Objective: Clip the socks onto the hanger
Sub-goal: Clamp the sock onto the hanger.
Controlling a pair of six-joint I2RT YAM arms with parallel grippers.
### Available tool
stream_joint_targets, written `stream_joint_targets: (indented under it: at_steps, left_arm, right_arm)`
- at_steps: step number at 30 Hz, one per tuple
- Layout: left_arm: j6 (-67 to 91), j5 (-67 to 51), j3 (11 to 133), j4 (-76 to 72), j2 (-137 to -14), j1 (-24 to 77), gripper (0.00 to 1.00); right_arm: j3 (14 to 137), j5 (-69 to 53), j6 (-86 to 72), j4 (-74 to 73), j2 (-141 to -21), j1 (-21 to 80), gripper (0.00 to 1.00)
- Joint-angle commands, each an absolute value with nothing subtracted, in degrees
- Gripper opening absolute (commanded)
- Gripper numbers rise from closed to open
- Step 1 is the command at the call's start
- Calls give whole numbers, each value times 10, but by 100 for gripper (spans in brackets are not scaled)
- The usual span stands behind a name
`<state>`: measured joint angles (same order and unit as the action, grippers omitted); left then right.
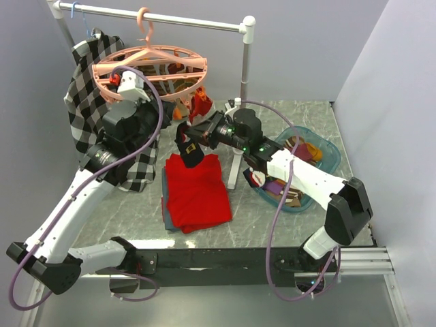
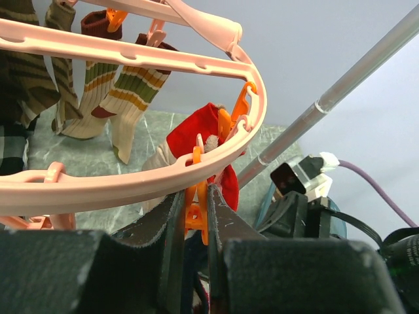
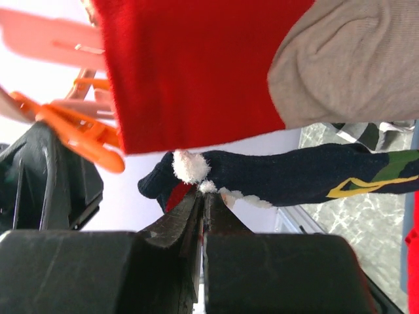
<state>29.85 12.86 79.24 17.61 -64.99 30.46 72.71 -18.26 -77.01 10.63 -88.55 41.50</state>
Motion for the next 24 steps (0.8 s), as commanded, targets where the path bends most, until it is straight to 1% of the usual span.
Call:
stream_joint_targets:
  at_steps: [1, 16, 24]
  left_arm:
    - [298, 116, 788, 135, -632, 303, 19]
    - [259, 100, 760, 118, -620, 303, 20]
    - [256, 103, 758, 108, -609, 303, 20]
  right_arm:
    - [759, -172, -809, 151, -889, 417, 0]
    - [778, -180, -838, 151, -904, 402, 0]
    - [783, -188, -828, 123, -909, 399, 0]
